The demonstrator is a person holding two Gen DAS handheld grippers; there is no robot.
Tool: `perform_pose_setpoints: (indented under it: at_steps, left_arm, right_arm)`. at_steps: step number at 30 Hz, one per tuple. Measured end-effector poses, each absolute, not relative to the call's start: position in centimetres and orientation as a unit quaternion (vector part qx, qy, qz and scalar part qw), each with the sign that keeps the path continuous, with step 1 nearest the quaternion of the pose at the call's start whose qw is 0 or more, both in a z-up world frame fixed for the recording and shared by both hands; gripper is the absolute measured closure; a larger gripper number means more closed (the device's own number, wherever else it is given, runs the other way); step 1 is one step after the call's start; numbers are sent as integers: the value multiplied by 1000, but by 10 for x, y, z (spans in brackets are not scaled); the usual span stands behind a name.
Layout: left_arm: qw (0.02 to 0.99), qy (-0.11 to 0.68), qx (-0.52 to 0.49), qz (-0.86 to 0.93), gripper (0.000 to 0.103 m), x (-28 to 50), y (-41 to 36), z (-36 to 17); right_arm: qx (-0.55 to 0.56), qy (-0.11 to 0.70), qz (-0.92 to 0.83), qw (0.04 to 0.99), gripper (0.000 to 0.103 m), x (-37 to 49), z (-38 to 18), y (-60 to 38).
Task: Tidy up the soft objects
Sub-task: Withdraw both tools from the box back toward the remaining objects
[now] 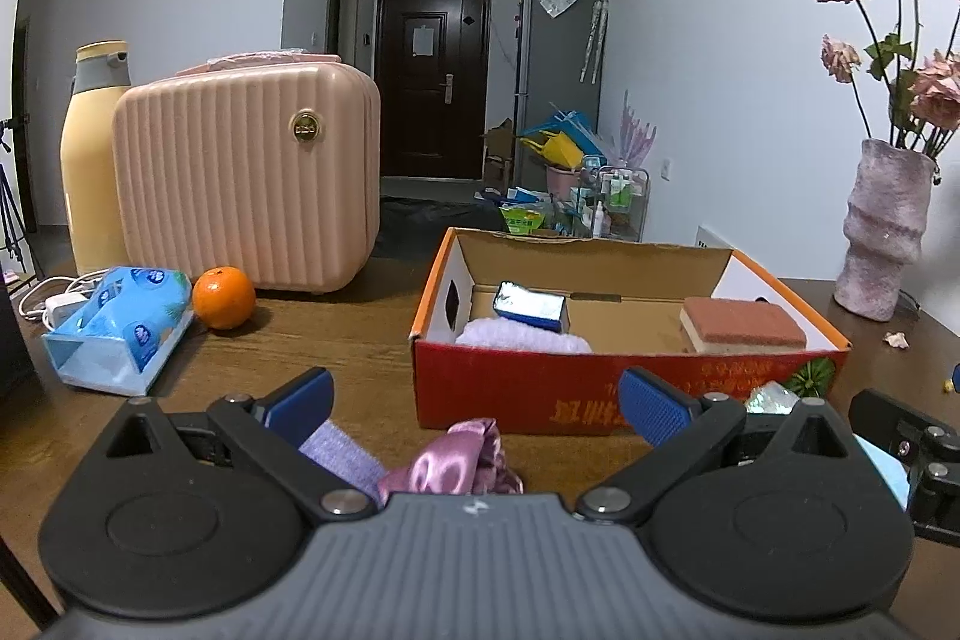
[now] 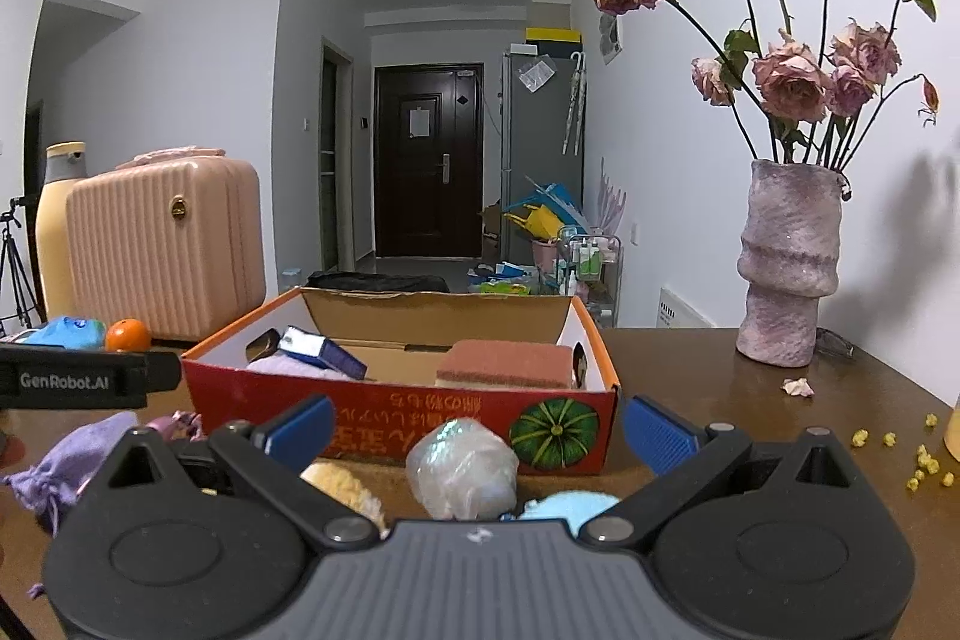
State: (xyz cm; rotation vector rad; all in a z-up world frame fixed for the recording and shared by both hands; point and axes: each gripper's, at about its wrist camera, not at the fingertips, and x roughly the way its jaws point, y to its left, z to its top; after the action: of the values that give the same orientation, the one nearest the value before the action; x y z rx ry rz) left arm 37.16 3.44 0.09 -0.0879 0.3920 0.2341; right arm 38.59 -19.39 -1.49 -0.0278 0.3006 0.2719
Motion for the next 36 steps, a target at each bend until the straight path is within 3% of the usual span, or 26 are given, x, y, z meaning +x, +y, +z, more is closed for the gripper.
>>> perform_pose_setpoints:
  at_steps: [36]
  left_arm:
    - [969,238,-24,66,0,277,52,-18]
  right_arm:
    - [-34,218,158,963,0,307,-45,-199]
